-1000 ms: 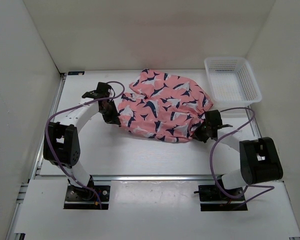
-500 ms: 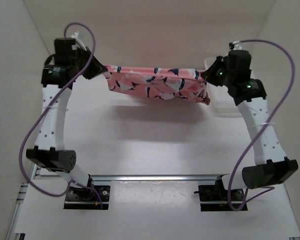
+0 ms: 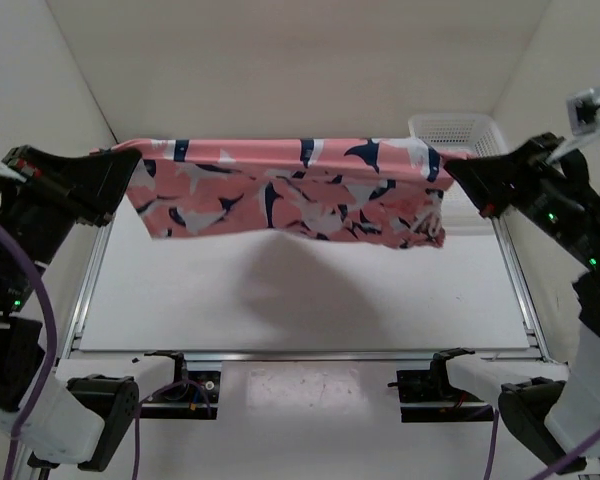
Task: Fold and stack the shorts
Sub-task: Fold the shorts
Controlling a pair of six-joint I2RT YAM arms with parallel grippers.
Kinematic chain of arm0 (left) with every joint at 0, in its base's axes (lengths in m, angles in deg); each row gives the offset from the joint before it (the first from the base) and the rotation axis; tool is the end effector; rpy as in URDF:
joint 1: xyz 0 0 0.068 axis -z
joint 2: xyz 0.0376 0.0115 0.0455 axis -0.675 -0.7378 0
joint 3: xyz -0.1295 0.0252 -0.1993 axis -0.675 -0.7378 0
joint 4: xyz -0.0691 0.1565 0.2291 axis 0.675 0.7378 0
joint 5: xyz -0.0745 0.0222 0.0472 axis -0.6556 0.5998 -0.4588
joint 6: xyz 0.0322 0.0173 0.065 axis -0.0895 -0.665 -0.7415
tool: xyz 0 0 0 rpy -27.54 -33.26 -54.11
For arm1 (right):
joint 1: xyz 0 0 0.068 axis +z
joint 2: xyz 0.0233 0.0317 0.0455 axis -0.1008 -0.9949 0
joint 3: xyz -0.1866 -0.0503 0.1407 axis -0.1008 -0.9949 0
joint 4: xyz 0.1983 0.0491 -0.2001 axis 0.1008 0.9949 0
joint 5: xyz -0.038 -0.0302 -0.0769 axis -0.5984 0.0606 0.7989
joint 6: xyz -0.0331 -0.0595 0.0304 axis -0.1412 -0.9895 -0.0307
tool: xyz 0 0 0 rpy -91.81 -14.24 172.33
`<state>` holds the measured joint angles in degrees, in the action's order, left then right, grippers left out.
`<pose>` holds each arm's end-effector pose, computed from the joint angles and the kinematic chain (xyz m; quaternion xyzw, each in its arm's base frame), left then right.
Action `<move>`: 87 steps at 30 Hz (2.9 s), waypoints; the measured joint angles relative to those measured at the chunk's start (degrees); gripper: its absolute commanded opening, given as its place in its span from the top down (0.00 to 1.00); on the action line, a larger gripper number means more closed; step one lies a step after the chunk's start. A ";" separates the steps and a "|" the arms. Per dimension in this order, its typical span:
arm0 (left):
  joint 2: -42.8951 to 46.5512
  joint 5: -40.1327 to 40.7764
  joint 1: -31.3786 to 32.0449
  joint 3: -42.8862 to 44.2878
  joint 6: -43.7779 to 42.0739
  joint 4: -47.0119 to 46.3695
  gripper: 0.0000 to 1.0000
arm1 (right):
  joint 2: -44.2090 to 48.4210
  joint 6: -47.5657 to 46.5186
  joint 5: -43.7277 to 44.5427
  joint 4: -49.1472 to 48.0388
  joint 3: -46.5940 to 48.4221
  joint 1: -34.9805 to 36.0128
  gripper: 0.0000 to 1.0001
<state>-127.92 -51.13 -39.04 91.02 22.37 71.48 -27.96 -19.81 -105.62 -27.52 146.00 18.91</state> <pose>0.0750 -0.0236 0.6227 -0.0570 0.6502 -0.3358 0.6791 0.1376 0.0526 0.5922 -0.0812 0.6873 0.3043 0.6545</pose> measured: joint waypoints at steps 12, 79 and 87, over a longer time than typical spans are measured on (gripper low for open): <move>0.11 0.66 -0.33 -0.17 -0.24 2.93 0.90 | 4.94 1.99 2.19 5.44 -7.28 -0.02 1.00; -25.53 16.61 -8.85 -25.73 -11.87 -1.53 0.90 | -87.30 1.14 11.96 -22.73 16.31 34.64 0.89; -25.51 16.55 -9.79 -26.82 -12.74 -1.64 0.90 | -77.88 11.04 20.76 -27.12 -0.87 32.17 1.00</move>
<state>-153.43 -34.59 -48.83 64.20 9.62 69.84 -105.83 -8.77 -84.86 -54.65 145.13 51.08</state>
